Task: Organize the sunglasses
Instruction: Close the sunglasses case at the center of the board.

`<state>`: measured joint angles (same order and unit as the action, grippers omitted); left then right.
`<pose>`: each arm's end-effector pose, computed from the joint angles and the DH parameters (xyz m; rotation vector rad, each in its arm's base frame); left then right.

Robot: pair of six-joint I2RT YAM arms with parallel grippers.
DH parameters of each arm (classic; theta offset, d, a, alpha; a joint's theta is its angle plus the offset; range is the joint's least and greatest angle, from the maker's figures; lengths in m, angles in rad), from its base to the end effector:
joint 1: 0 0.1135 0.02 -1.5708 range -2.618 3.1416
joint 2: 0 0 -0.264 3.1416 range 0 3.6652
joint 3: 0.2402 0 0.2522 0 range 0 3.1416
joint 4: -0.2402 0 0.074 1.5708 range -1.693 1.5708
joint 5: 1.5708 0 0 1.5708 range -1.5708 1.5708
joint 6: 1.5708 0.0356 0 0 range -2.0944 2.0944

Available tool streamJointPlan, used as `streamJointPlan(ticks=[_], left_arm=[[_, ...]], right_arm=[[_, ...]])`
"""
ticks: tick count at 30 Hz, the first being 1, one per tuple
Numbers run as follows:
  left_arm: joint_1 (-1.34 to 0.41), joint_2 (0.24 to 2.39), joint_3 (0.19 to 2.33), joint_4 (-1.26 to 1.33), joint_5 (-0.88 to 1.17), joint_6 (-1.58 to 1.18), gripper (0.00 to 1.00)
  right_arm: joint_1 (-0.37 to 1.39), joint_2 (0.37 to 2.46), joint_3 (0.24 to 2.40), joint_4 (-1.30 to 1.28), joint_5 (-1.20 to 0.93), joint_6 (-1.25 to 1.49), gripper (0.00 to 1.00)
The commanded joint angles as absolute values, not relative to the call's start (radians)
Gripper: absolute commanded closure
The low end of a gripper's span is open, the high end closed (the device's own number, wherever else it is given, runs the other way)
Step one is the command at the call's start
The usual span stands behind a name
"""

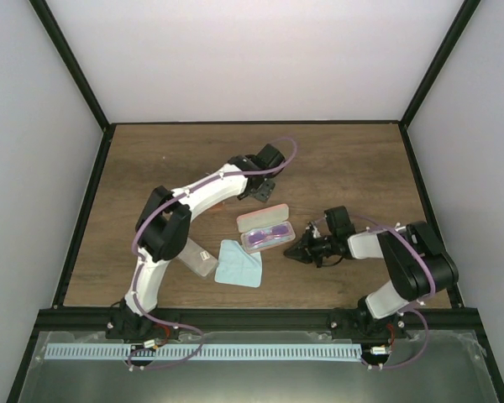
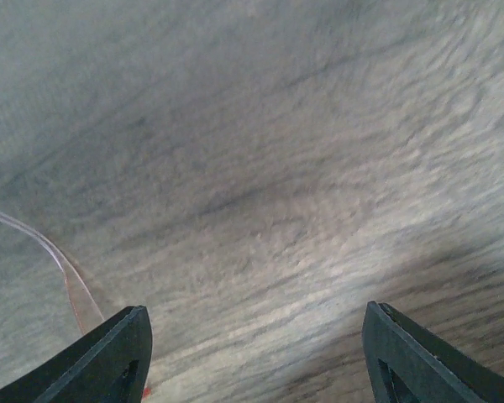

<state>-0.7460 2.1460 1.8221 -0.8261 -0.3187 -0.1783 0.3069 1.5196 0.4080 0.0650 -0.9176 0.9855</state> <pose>0.3446 -0.3033 0.2155 0.6484 2.5440 0.1276 0.1980 0.0924 0.1014 -0.5410 -2.5687 -1.4466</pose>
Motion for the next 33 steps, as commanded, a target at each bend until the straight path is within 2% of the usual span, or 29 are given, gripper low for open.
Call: streamJointPlan(ticks=[1,11,21,33], left_arm=[[-0.746,2.087,1.746,-0.790,-0.305,-0.175,0.29],[-0.760,2.060,1.682,-0.760,-0.229,-0.243,0.30],[-0.781,2.048,1.675,-0.761,-0.231,-0.255,0.29],[-0.827,2.040,1.632,-0.749,-0.240,-0.261,0.30]], right_arm=[[0.326,1.579,0.398,0.171,-0.965,1.050,0.99],[0.330,1.670,0.475,0.164,-0.957,1.038,0.99],[0.332,1.711,0.562,0.011,-0.878,0.954,0.99],[0.341,1.736,0.595,-0.033,-0.847,0.923,0.99]])
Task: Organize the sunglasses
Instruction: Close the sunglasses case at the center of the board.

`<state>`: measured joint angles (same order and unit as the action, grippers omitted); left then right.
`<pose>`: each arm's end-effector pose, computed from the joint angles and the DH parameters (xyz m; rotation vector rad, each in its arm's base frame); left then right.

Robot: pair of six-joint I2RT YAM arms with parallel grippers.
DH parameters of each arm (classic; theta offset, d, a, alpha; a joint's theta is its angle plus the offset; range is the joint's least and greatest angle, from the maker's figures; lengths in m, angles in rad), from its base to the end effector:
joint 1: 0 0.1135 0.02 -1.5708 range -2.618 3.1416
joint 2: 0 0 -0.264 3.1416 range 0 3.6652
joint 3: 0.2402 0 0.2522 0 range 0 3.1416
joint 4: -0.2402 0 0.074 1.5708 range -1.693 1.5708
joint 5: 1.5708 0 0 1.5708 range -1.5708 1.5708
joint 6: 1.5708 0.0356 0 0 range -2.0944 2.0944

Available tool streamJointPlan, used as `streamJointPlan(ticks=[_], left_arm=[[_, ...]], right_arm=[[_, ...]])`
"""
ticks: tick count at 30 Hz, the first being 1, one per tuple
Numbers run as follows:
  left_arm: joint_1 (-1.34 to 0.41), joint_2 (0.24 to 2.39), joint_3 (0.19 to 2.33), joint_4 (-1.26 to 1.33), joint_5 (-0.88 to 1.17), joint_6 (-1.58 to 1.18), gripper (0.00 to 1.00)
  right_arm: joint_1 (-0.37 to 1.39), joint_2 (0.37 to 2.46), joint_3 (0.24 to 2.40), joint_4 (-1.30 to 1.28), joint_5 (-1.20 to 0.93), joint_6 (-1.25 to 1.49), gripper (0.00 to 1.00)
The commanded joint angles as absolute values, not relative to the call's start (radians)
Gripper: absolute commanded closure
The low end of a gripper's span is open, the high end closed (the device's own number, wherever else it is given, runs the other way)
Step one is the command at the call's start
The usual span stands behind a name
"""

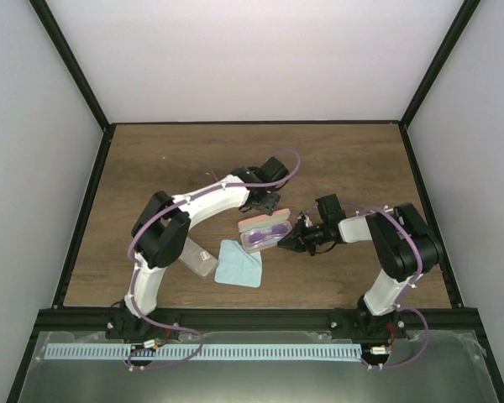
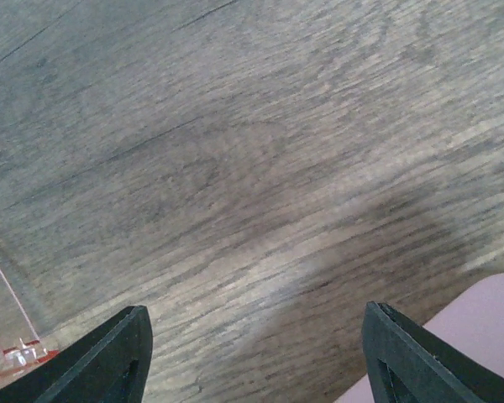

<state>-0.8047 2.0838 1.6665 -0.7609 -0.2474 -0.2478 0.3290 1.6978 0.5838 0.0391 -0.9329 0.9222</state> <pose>0.3109 -0.3106 0.1988 0.6730 2.5953 0.0204 0.2374 0.1113 0.0983 -0.4419 -2.5768 -1.4430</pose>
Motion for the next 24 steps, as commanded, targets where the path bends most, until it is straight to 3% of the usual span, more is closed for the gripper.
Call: streamJointPlan(ticks=[1,24], left_arm=[[-0.829,2.036,1.625,-0.745,-0.235,-0.265,0.30],[-0.854,1.994,1.523,-0.700,-0.227,-0.294,0.30]], right_arm=[[0.341,1.736,0.597,-0.034,-0.846,0.922,0.99],[0.342,1.730,0.628,-0.120,-0.789,0.854,0.99]])
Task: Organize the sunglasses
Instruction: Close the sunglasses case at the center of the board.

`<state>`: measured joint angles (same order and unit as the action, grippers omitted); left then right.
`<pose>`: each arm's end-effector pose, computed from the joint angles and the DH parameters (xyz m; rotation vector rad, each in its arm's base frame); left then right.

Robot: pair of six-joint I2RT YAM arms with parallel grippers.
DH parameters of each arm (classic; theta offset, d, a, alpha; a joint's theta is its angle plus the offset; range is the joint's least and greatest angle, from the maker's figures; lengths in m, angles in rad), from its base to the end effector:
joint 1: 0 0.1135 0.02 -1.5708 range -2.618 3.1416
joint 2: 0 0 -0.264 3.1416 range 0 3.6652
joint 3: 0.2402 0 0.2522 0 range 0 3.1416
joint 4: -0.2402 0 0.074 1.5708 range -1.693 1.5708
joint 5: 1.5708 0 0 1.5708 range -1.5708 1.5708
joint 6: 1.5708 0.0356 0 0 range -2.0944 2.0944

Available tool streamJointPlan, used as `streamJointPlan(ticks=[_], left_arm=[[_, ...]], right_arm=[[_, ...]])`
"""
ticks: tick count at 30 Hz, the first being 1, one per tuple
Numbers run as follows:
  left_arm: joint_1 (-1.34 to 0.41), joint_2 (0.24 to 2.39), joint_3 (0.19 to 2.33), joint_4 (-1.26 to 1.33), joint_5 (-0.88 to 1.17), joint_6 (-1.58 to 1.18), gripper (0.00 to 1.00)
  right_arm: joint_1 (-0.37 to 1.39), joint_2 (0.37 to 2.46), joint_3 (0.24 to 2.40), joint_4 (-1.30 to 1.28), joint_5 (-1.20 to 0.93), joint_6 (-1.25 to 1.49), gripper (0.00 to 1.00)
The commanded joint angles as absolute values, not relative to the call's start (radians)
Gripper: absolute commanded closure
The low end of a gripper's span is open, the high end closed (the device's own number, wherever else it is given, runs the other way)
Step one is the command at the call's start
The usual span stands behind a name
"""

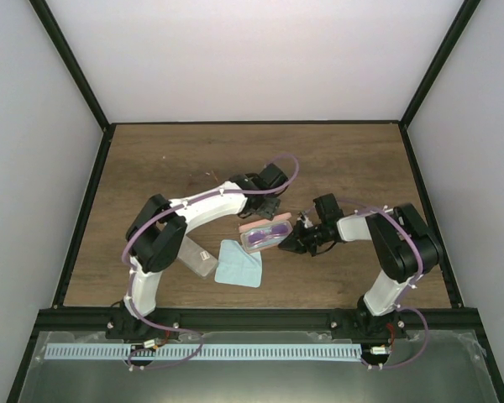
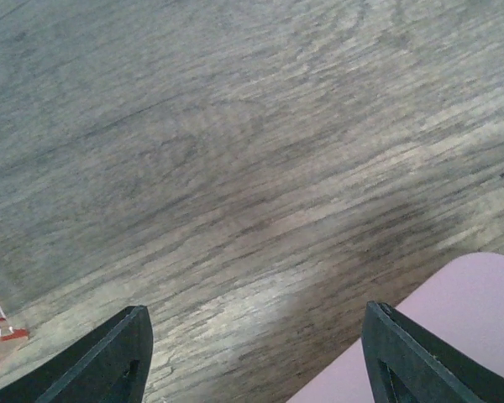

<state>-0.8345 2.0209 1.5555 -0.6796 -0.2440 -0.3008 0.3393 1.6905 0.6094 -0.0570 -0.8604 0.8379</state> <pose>0.2921 -0.3095 0.1960 0.6320 2.5787 -0.0341 0.2366 0.1121 0.0994 -0.3994 -2.6646 -1.3502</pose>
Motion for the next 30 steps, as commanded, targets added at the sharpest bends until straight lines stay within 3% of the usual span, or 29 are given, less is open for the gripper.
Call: streamJointPlan(ticks=[1,14,30], left_arm=[[-0.856,1.989,1.517,-0.700,-0.228,-0.290,0.30],[-0.855,1.979,1.474,-0.686,-0.229,-0.297,0.30],[-0.881,1.996,1.457,-0.669,-0.191,-0.329,0.30]], right_arm=[[0.341,1.734,0.631,-0.119,-0.790,0.855,0.99],[0.332,1.592,0.603,-0.263,-0.703,0.757,0.99],[0.284,1.619,0.656,-0.286,-0.655,0.719,0.99]])
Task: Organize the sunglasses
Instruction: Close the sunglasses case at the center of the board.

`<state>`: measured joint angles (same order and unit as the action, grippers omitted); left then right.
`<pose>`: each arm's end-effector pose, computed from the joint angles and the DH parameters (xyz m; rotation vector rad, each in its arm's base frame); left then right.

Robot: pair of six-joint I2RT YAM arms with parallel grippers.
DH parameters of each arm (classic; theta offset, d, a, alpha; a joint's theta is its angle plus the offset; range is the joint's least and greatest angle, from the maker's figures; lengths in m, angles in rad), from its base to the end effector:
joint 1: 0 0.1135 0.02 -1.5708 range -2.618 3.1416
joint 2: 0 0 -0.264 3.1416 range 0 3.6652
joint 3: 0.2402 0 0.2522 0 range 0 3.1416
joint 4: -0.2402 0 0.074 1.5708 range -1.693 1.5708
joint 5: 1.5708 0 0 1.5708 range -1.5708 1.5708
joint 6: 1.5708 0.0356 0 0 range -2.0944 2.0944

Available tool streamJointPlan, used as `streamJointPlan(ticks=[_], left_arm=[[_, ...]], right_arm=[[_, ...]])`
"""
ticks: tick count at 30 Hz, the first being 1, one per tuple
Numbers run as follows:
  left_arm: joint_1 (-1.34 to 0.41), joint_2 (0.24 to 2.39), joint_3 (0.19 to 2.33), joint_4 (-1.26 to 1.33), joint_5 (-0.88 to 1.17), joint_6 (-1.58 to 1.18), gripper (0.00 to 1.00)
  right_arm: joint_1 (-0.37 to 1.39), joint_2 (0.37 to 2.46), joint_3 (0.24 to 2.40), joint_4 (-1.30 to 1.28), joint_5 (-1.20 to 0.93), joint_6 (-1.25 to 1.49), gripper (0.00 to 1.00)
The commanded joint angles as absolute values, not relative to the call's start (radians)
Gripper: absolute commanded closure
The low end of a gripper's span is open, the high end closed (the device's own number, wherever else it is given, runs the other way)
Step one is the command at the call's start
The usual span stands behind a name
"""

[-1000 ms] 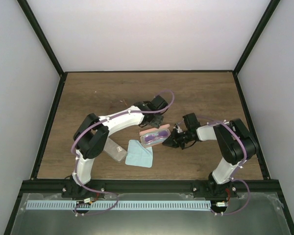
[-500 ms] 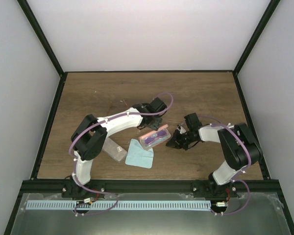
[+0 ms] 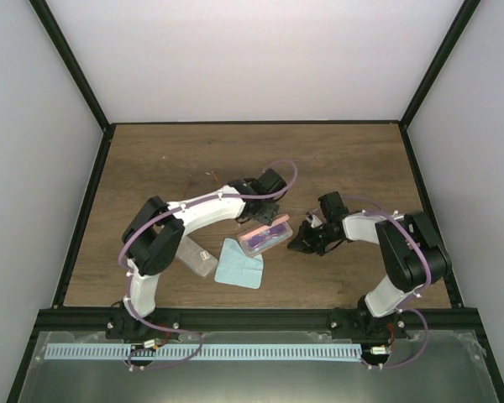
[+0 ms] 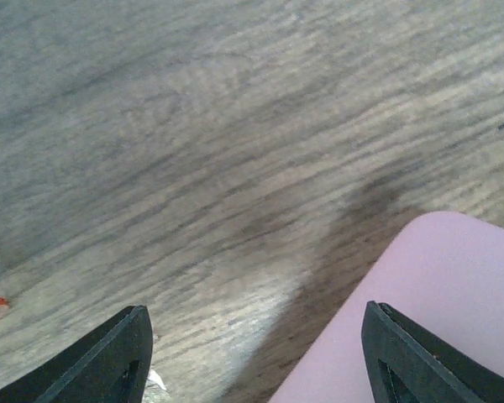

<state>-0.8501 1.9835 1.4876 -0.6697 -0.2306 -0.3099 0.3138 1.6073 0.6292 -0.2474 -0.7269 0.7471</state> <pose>0.2785 -0.3047 0.1917 0.6533 2.5984 -0.0421 0.2308 0.0998 0.1130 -0.4241 -2.7978 -1.1755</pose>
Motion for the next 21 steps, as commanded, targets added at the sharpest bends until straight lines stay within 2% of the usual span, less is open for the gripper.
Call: streamJointPlan(ticks=[1,11,21], left_arm=[[-0.889,1.999,1.454,-0.665,-0.188,-0.334,0.30],[-0.943,2.013,1.435,-0.646,-0.184,-0.387,0.30],[-0.936,1.970,1.532,-0.695,-0.224,-0.391,0.30]], right_arm=[[0.277,1.620,0.655,-0.285,-0.655,0.716,0.99],[0.255,1.608,0.675,-0.299,-0.636,0.696,0.99],[0.254,1.526,0.716,-0.343,-0.620,0.698,0.99]])
